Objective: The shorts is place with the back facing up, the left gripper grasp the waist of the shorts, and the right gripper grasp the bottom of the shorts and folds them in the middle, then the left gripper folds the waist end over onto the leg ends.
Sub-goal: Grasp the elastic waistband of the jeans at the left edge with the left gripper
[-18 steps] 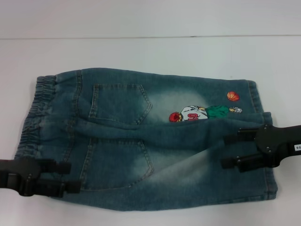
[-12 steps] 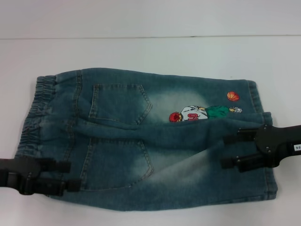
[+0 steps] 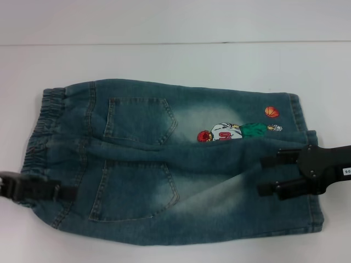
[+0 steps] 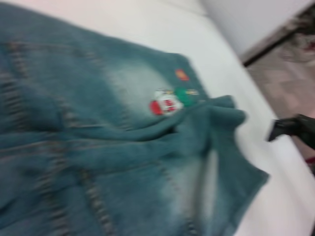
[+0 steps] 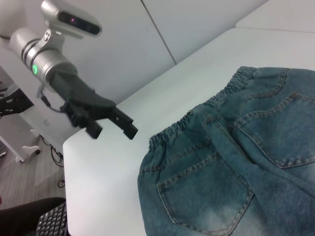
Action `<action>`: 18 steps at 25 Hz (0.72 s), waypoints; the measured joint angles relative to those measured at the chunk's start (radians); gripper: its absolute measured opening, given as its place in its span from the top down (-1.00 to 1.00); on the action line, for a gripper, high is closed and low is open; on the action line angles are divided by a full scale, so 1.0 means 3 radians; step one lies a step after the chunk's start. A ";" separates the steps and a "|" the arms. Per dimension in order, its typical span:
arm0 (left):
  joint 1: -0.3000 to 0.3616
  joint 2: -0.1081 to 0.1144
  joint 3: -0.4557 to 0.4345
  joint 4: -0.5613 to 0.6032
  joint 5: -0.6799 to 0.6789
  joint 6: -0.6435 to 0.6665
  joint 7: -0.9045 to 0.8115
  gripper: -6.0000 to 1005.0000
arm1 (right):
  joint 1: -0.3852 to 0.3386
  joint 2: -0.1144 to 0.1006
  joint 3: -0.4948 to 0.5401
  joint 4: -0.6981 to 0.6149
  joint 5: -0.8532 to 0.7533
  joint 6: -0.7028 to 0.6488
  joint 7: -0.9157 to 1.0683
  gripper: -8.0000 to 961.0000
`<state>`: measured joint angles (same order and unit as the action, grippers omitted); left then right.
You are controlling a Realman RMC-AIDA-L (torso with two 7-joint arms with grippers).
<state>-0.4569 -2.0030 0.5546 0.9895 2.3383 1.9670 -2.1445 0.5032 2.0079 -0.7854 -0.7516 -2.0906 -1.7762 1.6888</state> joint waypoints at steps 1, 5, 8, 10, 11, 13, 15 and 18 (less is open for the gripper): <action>-0.0044 0.0025 -0.0034 0.0001 0.0089 -0.0004 -0.0112 -0.86 | 0.0000 0.0000 0.0000 0.0000 0.0000 0.0001 0.0000 -0.95; -0.0240 0.0118 -0.0120 -0.0005 0.0560 -0.0143 -0.0623 -0.86 | 0.0000 0.0000 0.0000 0.0000 -0.0001 0.0023 0.0000 -0.94; -0.0381 0.0155 -0.0112 -0.0026 0.0903 -0.0301 -0.0925 -0.86 | 0.0013 0.0000 -0.0001 0.0000 -0.0001 0.0058 0.0000 -0.94; -0.0445 0.0165 -0.0077 -0.0056 0.1087 -0.0419 -0.1071 -0.86 | 0.0022 0.0000 -0.0020 0.0000 -0.0001 0.0070 0.0000 -0.94; -0.0477 0.0172 -0.0059 -0.0084 0.1176 -0.0480 -0.1140 -0.86 | 0.0024 0.0002 -0.0038 0.0000 -0.0001 0.0071 0.0000 -0.94; -0.0535 0.0189 -0.0042 -0.0168 0.1320 -0.0575 -0.1232 -0.86 | 0.0029 0.0003 -0.0067 0.0000 -0.0001 0.0077 0.0000 -0.94; -0.0573 0.0199 -0.0037 -0.0227 0.1412 -0.0652 -0.1293 -0.86 | 0.0033 0.0004 -0.0085 0.0000 -0.0001 0.0090 0.0000 -0.94; -0.0596 0.0198 -0.0028 -0.0247 0.1489 -0.0734 -0.1344 -0.86 | 0.0049 0.0008 -0.0092 0.0000 -0.0001 0.0112 0.0005 -0.94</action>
<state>-0.6357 -1.9435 0.5464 0.9155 2.7850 1.7468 -2.5476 0.5177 2.0103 -0.8129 -0.7517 -2.0908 -1.7426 1.6902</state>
